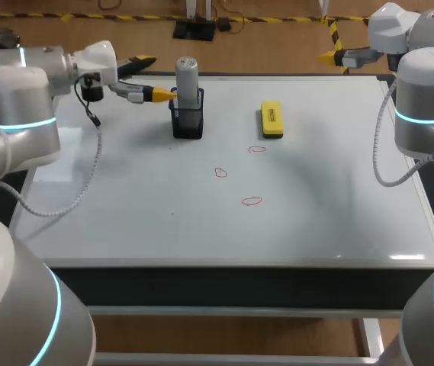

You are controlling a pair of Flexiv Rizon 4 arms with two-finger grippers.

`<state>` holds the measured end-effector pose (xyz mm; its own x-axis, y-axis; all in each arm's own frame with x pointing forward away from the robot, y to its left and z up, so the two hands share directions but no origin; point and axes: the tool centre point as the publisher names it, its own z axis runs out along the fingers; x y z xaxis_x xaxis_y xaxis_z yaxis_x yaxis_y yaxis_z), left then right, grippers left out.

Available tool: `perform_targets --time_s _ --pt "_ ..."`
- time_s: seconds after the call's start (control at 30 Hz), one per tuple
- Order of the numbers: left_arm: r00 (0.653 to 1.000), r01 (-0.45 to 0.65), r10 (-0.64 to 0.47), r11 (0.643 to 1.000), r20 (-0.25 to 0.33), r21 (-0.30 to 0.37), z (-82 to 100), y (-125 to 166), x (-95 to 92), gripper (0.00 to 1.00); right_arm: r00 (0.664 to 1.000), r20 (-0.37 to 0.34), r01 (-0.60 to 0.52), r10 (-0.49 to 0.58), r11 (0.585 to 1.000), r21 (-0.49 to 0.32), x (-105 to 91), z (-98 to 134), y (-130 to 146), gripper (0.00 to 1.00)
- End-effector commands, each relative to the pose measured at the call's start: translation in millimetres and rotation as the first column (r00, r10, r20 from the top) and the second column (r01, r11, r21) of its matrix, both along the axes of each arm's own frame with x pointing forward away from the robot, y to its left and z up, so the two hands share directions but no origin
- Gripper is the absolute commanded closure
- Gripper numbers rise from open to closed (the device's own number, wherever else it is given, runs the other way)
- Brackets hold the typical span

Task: Pick up the inspection probe, press it on each red-marked spot on the whiteboard one by one, put down the probe, pick up the eraser, and wipe off all the red marks.

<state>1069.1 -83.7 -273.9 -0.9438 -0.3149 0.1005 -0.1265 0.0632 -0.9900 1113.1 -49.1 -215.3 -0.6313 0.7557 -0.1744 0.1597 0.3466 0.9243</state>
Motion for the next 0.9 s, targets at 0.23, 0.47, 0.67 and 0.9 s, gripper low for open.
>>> perform_targets --time_s 0.23,0.47,0.67,0.9 --pt "0.998 0.046 -0.042 0.995 0.043 -0.087 -20.9 -21 16.3 0.0 1.0 0.001 -0.001 0.001 1.0 0.001 0.3 0 0 0.0" --pt "0.992 0.115 -0.109 0.989 0.062 -0.098 -24.9 -31 26.6 0.0 1.0 0.001 -0.001 0.001 1.0 0.001 0.3 0 0 0.0" --pt "0.987 0.155 -0.149 0.983 0.063 -0.101 -26.9 -38 30.1 0.0 1.0 0.001 -0.001 0.001 1.0 0.001 0.3 0 0 0.0" --pt "0.986 0.158 -0.152 0.982 0.063 -0.103 -20.3 -46 35.4 0.0 1.0 0.001 -0.001 0.001 1.0 0.001 0.3 0 0 0.0"
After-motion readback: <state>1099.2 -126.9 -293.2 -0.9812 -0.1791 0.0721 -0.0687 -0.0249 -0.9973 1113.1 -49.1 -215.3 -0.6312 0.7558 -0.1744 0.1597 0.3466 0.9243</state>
